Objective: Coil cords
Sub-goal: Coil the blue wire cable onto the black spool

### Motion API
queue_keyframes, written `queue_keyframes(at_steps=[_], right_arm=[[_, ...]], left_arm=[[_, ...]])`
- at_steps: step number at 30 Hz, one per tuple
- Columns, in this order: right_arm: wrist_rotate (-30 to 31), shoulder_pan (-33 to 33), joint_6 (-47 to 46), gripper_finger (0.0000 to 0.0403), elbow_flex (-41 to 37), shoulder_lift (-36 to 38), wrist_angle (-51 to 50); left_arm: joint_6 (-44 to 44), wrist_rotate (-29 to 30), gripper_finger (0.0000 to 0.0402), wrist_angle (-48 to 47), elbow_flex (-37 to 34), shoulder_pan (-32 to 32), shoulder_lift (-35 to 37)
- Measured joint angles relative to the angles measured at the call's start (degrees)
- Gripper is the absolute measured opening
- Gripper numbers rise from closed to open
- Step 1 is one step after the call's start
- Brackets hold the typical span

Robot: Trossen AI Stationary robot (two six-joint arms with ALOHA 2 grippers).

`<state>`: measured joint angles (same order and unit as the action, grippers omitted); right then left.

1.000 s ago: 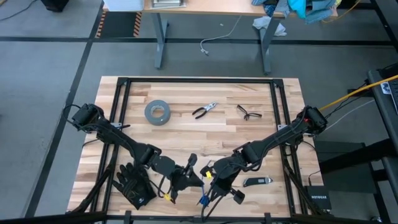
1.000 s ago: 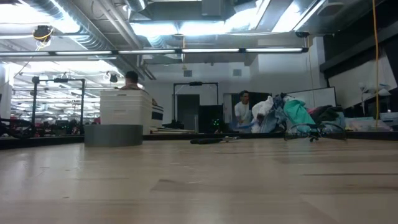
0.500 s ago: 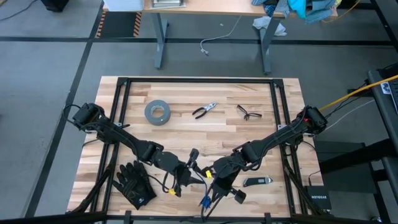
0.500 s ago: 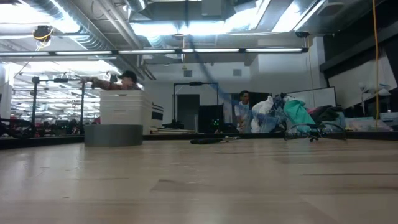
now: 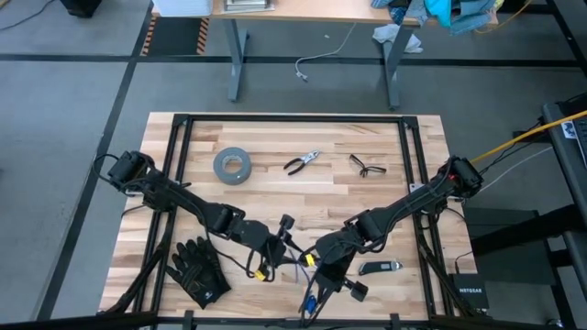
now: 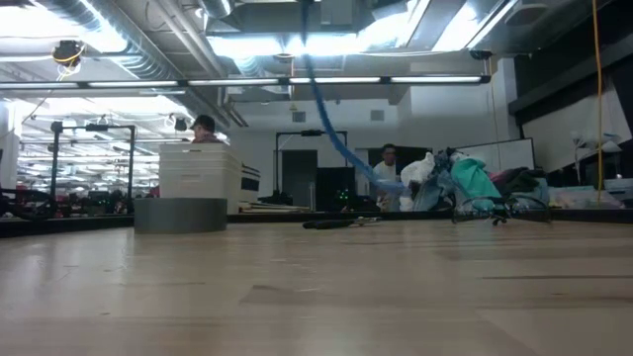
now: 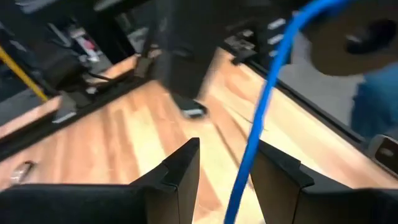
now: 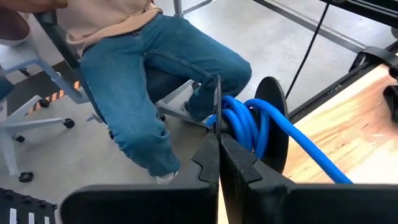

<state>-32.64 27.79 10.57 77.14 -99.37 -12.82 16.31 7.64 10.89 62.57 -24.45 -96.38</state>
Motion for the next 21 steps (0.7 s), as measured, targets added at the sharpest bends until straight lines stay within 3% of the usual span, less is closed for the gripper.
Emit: queue_keyframes(at_steps=[21], right_arm=[[-0.39, 0.00, -1.27, 0.0001, 0.02, 0.00, -0.16]], left_arm=[[-6.04, 0.06, 0.0127, -4.46, 0.00, -0.04, 0.00]])
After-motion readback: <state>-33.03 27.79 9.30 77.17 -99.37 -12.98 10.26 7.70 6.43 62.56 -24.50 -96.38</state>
